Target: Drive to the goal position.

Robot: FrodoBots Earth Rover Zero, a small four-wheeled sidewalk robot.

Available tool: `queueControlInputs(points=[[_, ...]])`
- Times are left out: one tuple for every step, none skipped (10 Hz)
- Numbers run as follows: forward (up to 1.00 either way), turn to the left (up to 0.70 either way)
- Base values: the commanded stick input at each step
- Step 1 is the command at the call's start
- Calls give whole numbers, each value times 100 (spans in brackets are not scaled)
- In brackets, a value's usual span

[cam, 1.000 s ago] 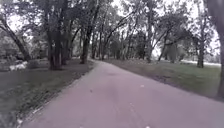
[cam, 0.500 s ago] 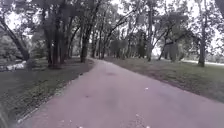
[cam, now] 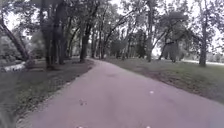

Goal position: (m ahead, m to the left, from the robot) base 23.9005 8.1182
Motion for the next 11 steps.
queueControlInputs(points=[[68, 0], [68, 0], [70, 0], [70, 0], [70, 0], [69, 0], [64, 0], [48, 0], [39, 0], [39, 0], [39, 0]])
